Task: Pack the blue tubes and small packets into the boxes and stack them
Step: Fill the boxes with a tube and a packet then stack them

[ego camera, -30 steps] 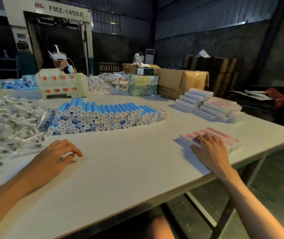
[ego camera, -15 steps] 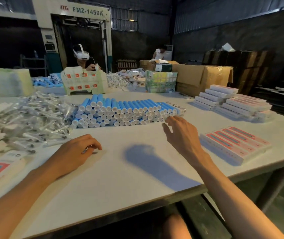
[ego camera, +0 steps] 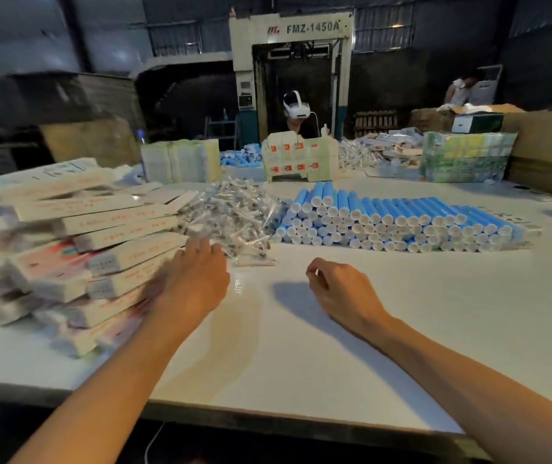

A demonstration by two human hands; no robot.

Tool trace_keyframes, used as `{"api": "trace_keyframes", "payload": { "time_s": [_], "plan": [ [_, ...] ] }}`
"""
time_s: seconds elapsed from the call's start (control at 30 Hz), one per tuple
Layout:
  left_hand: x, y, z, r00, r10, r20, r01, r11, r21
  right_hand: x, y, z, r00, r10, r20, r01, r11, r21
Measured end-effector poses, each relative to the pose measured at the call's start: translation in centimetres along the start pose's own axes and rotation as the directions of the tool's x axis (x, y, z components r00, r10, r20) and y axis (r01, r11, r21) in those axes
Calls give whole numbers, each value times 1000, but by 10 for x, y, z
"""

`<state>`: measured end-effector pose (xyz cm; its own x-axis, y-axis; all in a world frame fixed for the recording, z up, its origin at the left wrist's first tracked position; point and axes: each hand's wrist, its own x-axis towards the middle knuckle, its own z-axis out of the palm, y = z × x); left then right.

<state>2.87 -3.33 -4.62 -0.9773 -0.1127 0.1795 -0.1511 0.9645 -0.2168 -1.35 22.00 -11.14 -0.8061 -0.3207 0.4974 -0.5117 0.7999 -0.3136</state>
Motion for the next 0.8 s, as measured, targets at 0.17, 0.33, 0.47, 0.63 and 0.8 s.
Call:
{"api": "trace_keyframes", "payload": {
  "time_s": [0.17,0.33,0.47,0.63,0.8],
  "plan": [
    [-29,-29,27,982,-187,-36,190,948,257,1,1,2,999,-34,17,33,999,41],
    [-30,-25,41,984,-140,-112,171,921,350,0,3,-1,999,-26,26,23,995,100],
    [-22,-12,27,991,-90,-94,110,967,230,-2,1,-7,1000,26,-1,-25,983,181],
    [-2,2,4,984,-52,-171,-14,933,-360,13,0,-34,989,76,-124,-42,966,256],
    [31,27,-28,985,-52,-164,-118,487,-866,87,33,-75,934,298,-197,-237,929,283]
  ]
}}
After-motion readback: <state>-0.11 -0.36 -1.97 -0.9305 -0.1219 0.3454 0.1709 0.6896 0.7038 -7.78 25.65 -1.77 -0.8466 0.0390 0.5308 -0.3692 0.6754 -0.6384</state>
